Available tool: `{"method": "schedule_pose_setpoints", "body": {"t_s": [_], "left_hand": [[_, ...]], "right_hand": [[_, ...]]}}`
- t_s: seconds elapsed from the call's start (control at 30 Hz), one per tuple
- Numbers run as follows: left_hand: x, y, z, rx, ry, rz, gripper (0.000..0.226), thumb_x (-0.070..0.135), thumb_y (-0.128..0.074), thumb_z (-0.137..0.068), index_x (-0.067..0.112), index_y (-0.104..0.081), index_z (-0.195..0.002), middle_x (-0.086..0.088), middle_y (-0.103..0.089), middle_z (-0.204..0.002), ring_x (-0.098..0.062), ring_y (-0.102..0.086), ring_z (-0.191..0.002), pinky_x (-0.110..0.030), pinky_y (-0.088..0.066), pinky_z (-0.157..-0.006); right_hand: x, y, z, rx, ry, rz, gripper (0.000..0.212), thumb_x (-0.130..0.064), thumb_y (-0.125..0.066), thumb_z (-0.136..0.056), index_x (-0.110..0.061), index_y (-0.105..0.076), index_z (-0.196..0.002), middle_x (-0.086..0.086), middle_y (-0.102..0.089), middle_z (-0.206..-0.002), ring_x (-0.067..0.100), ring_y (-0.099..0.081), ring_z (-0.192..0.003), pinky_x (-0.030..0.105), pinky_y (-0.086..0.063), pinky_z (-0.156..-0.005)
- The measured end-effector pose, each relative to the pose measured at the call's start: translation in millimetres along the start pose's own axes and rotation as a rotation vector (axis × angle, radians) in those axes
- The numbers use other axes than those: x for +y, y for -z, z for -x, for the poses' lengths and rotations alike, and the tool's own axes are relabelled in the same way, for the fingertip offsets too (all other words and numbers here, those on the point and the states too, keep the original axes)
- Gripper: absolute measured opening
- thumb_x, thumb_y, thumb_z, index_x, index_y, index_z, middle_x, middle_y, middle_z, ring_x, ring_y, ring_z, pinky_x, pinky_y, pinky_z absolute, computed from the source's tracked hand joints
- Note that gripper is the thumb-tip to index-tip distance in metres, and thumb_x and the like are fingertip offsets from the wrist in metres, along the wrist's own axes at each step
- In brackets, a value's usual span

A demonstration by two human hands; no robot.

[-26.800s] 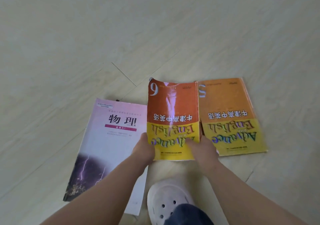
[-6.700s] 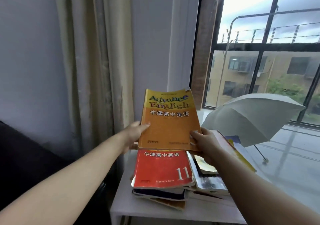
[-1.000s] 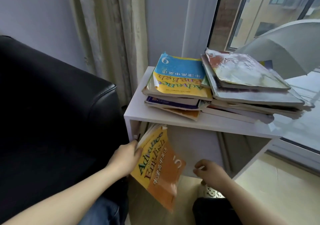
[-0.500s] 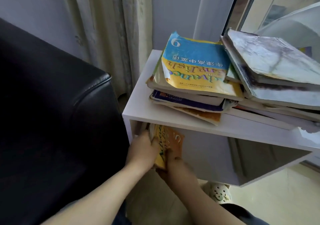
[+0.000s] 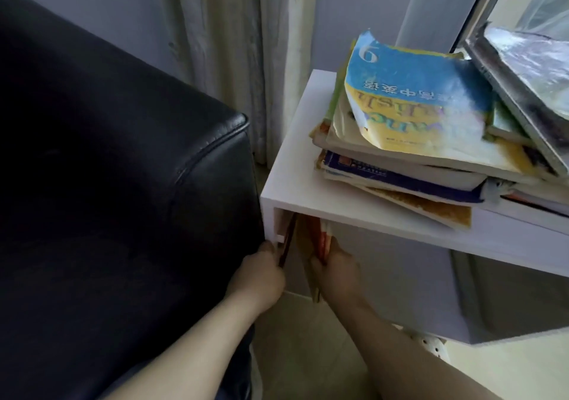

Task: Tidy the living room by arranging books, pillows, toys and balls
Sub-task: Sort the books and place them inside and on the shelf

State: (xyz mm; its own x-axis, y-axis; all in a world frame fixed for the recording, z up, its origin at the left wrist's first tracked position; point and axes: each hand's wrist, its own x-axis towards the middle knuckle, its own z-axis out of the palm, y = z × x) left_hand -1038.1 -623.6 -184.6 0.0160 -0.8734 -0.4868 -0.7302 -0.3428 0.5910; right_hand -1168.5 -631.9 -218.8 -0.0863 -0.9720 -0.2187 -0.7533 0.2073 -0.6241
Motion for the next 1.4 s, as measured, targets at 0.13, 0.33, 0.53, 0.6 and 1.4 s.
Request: {"method": "schedule_pose_setpoints", "body": {"t_s": [0.13, 0.33, 0.53, 0.6, 1.4], "left_hand": [[0.0, -3.8, -7.1, -0.022, 0.026, -0.065, 0.039, 0.013, -0.033, -0.095, 0.014, -0.034, -0.134, -0.011, -0.054, -0.122, -0.026, -0.056, -0.106, -0.039, -0.050, -0.090], [-4.8, -1.7, -20.2, -0.120, 0.008, -0.098, 0.027, 0.013, -0.038, -0.093, 0.018, -0.052, -0.116, -0.008, -0.058, -0.117, -0.023, -0.057, -0.104, -0.032, -0.048, -0.089], [-5.2, -1.5, -17.7, -0.171, 0.000, -0.094, 0.015, 0.017, -0.039, -0.096, 0.020, -0.053, -0.091, 0.003, -0.052, -0.080, -0.014, -0.054, -0.079, -0.023, -0.044, -0.064], [-2.8, 2.5, -12.1, -0.167, -0.002, -0.103, 0.016, 0.020, -0.039, -0.096, 0.017, -0.055, -0.097, 0.002, -0.052, -0.081, -0.015, -0.055, -0.078, -0.023, -0.045, -0.060], [154.4, 68.7, 104.8, 0.434, -0.726, -0.440, 0.051, 0.026, -0.043, -0.095, 0.024, -0.029, -0.144, 0.003, -0.038, -0.147, -0.017, -0.034, -0.133, -0.034, -0.037, -0.101]], "right_hand": [[-1.9, -4.9, -8.2, -0.028, 0.018, 0.055, 0.035, -0.021, -0.047, -0.097, -0.010, -0.045, -0.130, 0.014, -0.061, -0.119, 0.030, -0.059, -0.107, 0.029, -0.043, -0.082], [1.3, -24.0, -12.5, -0.187, 0.012, 0.043, 0.037, -0.018, -0.052, -0.094, -0.010, -0.044, -0.129, 0.015, -0.061, -0.119, 0.030, -0.059, -0.106, 0.027, -0.042, -0.077], [11.2, -9.2, -8.8, -0.336, -0.008, 0.152, 0.065, -0.018, -0.063, -0.087, -0.013, -0.028, -0.142, 0.014, -0.051, -0.134, 0.028, -0.051, -0.121, 0.029, -0.043, -0.090], [12.3, 3.2, -1.9, -0.323, -0.031, 0.133, 0.059, -0.020, -0.062, -0.088, -0.013, -0.033, -0.140, 0.013, -0.051, -0.134, 0.027, -0.050, -0.122, 0.027, -0.042, -0.091], [-44.3, 211.0, 108.2, 0.438, 0.265, 0.259, 0.028, -0.025, -0.049, -0.091, -0.021, -0.059, -0.117, -0.001, -0.061, -0.119, 0.020, -0.051, -0.111, 0.028, -0.040, -0.080]]}}
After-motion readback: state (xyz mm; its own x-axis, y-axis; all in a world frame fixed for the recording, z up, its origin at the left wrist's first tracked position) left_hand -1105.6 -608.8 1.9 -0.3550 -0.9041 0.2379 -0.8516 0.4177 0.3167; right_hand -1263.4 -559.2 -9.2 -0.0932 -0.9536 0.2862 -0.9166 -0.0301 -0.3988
